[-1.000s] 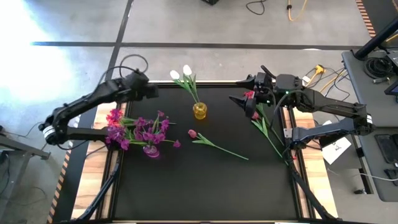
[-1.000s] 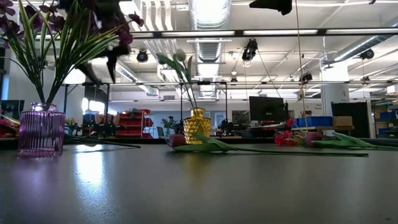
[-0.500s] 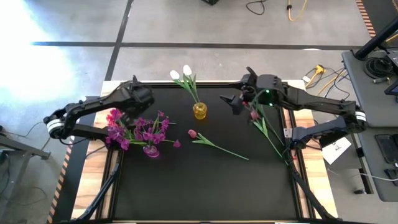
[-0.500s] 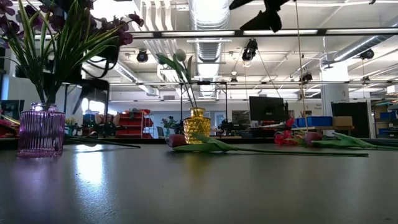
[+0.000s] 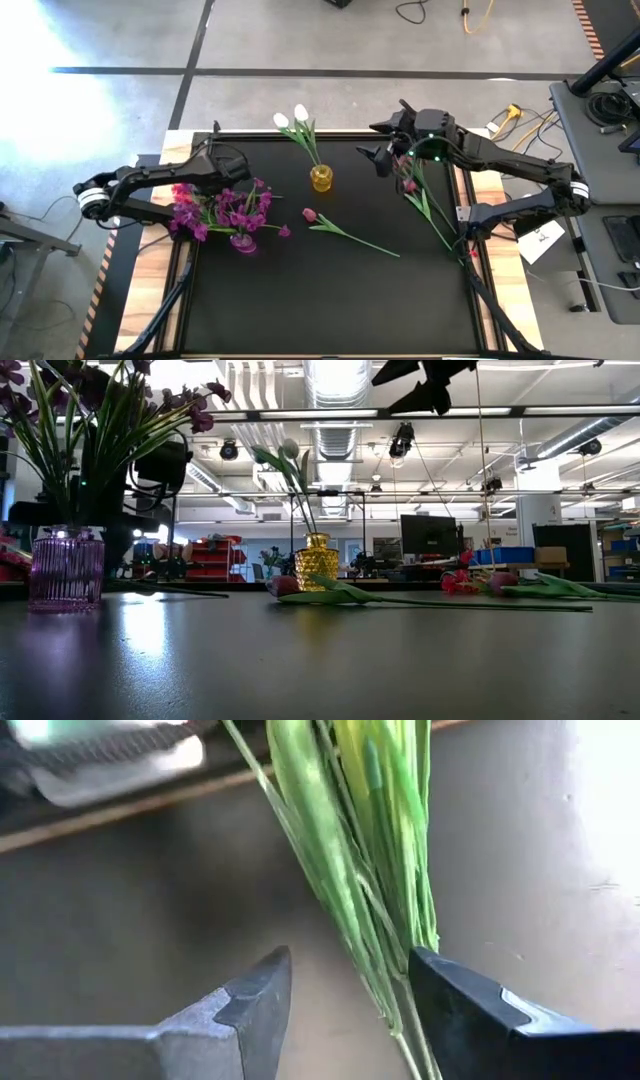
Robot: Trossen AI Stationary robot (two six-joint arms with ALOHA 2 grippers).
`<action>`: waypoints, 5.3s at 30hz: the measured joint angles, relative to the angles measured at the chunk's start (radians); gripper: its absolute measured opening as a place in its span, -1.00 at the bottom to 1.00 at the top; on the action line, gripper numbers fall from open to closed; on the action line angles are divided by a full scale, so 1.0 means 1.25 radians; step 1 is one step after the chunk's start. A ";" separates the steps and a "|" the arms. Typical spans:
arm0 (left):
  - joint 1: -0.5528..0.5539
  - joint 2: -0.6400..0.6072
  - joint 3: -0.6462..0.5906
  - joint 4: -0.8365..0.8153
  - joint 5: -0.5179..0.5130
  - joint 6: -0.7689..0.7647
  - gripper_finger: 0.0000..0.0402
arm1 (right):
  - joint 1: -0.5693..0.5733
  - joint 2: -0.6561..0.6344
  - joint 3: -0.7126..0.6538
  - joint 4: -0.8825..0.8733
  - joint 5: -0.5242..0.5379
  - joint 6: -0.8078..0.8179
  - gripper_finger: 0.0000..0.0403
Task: Sort flowers into vase by color
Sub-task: Put the left pink flowers into the yellow vase, then put the pink flowers into the yellow vase
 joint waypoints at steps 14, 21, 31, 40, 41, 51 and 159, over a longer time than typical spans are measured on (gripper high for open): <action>0.037 0.047 0.034 0.007 -0.062 -0.029 -0.07 | 0.000 -0.009 0.013 -0.008 0.000 -0.033 0.89; 0.107 0.045 -0.012 0.051 -0.045 -0.031 -0.07 | 0.000 -0.009 0.013 -0.012 0.001 -0.032 0.89; 0.142 0.042 -0.058 0.179 -0.074 0.020 -0.58 | 0.000 -0.009 0.014 0.007 0.001 -0.032 0.89; 0.139 -0.047 0.036 0.268 -0.294 0.410 -0.91 | 0.000 -0.010 0.110 0.004 -0.004 -0.081 0.89; 0.136 -0.063 0.060 0.289 -0.307 0.503 -0.94 | 0.000 -0.010 0.122 0.005 -0.005 -0.088 0.89; -0.049 -0.210 0.258 0.680 -0.379 1.425 -0.97 | 0.002 -0.010 0.205 0.004 -0.006 -0.111 0.89; -0.479 -0.081 0.473 0.234 0.024 1.557 -0.03 | -0.445 0.431 -0.158 -0.355 -0.043 0.123 -0.26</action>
